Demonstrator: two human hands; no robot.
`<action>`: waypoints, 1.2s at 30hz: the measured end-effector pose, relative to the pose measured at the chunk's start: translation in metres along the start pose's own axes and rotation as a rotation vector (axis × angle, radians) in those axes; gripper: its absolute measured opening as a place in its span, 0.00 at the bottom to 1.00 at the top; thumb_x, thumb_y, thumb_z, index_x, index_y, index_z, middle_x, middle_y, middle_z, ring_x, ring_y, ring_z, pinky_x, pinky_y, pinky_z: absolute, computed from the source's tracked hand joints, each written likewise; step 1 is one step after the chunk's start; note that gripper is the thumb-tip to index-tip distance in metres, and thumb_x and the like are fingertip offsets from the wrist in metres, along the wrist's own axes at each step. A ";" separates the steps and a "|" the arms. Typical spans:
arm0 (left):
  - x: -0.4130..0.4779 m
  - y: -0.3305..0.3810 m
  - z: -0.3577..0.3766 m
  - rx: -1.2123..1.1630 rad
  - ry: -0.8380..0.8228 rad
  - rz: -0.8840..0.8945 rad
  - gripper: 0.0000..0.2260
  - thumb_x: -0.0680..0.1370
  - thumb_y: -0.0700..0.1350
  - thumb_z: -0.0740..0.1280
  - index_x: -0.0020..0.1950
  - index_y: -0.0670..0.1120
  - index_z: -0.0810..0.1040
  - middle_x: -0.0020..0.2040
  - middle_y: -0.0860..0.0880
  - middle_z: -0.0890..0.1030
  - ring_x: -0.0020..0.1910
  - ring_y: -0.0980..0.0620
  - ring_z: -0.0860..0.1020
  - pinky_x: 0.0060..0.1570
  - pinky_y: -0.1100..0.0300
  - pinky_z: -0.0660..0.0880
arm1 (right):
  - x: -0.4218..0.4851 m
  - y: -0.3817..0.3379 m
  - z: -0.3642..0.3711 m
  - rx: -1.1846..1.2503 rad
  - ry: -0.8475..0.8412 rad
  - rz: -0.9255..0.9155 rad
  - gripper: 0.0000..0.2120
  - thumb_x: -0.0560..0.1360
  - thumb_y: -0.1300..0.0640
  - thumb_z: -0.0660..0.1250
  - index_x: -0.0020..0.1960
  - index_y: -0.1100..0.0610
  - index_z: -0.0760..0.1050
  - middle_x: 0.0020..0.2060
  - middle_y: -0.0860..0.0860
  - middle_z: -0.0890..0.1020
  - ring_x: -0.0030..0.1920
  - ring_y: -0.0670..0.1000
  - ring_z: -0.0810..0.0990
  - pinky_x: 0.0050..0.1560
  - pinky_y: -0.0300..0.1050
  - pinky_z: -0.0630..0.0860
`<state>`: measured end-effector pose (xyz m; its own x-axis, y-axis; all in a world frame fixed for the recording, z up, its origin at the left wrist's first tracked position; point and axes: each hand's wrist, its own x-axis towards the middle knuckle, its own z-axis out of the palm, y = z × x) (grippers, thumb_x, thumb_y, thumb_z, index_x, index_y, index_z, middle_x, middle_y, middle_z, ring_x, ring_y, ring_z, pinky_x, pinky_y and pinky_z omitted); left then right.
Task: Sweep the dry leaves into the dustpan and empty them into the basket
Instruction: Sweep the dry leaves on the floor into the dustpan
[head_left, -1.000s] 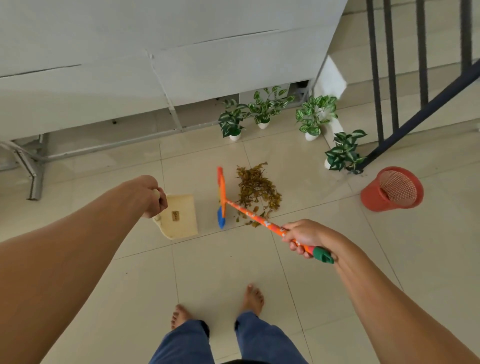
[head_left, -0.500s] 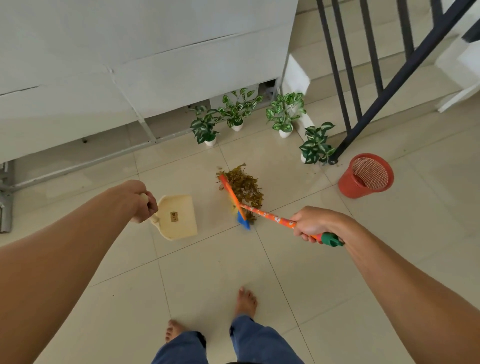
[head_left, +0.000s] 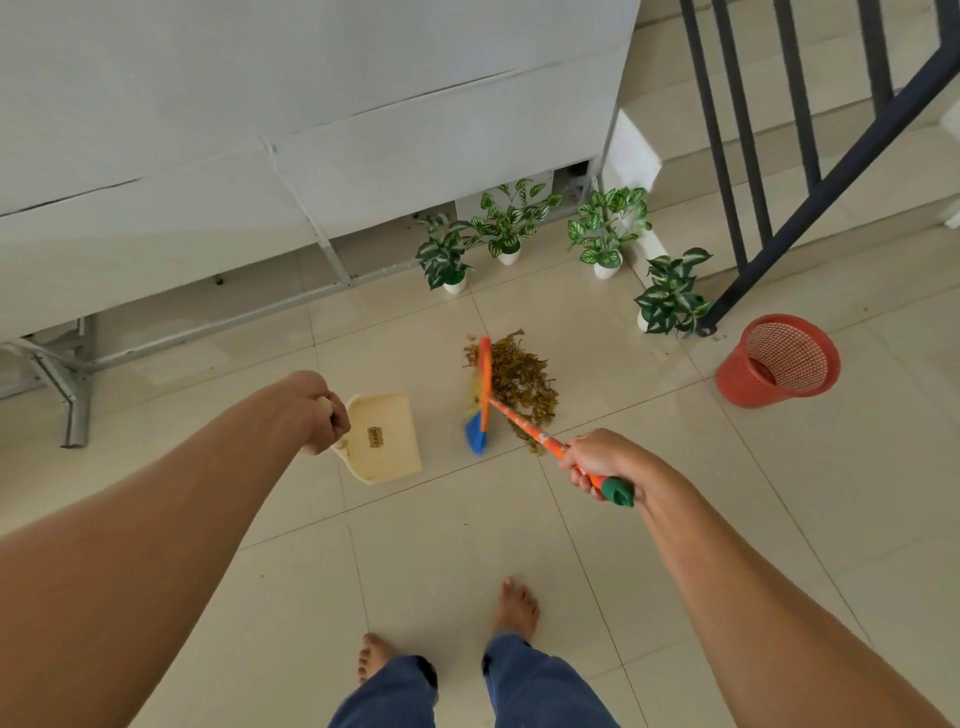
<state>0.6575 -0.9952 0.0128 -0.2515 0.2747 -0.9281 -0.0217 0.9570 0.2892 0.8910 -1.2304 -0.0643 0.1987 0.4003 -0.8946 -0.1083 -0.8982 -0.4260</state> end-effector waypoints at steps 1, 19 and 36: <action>0.001 0.000 -0.001 0.000 0.001 0.000 0.10 0.80 0.33 0.57 0.41 0.46 0.67 0.35 0.49 0.68 0.25 0.56 0.63 0.19 0.71 0.61 | -0.004 0.001 -0.004 0.020 0.006 -0.009 0.10 0.77 0.65 0.61 0.57 0.63 0.75 0.28 0.51 0.74 0.22 0.44 0.70 0.21 0.36 0.68; 0.004 -0.001 -0.006 -0.014 -0.023 0.000 0.11 0.78 0.30 0.56 0.42 0.45 0.67 0.38 0.49 0.67 0.28 0.56 0.61 0.18 0.72 0.60 | 0.047 -0.033 0.017 0.737 -0.075 0.009 0.08 0.81 0.64 0.57 0.49 0.59 0.74 0.29 0.48 0.65 0.18 0.42 0.64 0.15 0.32 0.59; 0.006 0.002 -0.002 0.024 -0.048 -0.030 0.10 0.79 0.31 0.57 0.43 0.44 0.68 0.37 0.49 0.68 0.27 0.56 0.63 0.19 0.72 0.62 | 0.044 -0.050 0.010 1.111 -0.072 -0.027 0.16 0.80 0.66 0.53 0.57 0.56 0.78 0.27 0.47 0.66 0.18 0.42 0.65 0.16 0.31 0.64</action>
<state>0.6545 -0.9918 0.0086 -0.2045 0.2495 -0.9465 -0.0053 0.9667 0.2559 0.8958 -1.1660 -0.0840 0.1606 0.4592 -0.8737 -0.9237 -0.2421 -0.2970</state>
